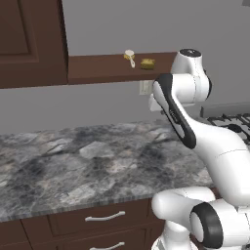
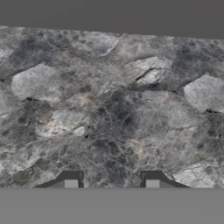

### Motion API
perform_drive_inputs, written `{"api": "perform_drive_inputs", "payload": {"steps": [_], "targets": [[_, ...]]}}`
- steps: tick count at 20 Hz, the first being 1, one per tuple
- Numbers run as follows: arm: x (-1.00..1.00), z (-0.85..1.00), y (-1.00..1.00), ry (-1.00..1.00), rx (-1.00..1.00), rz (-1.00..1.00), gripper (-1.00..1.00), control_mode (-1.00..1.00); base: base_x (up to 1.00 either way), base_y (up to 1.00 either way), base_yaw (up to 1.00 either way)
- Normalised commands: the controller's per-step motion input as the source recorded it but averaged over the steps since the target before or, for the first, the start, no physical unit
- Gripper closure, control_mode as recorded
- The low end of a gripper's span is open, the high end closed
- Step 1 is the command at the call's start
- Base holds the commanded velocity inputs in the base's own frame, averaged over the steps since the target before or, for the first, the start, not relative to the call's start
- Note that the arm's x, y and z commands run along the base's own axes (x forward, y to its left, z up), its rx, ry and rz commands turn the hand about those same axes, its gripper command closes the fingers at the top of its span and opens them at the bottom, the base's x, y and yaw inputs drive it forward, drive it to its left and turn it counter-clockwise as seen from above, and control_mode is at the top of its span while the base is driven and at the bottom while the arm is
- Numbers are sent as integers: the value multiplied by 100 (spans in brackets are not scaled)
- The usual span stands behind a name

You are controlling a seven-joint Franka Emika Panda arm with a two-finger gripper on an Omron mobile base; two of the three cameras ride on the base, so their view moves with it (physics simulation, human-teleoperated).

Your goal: Locate and retrieve the dish brush and sponge from the cabinet. Place them next to the sink.

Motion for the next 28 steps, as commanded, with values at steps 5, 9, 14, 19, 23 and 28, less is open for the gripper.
{"api": "perform_drive_inputs", "payload": {"steps": [5,9,14,19,23,28], "targets": [[-30,5,2,-3,0,0,-100,-100,0,0,0],[-48,31,18,-18,0,-2,-100,-100,0,0,0],[-13,28,44,-14,0,-18,-100,-100,0,0,0],[6,51,39,-2,3,-18,-100,-100,0,0,0],[23,70,14,-1,0,-1,-100,-100,0,0,0],[43,39,3,1,-1,0,-100,-100,0,0,0]]}}
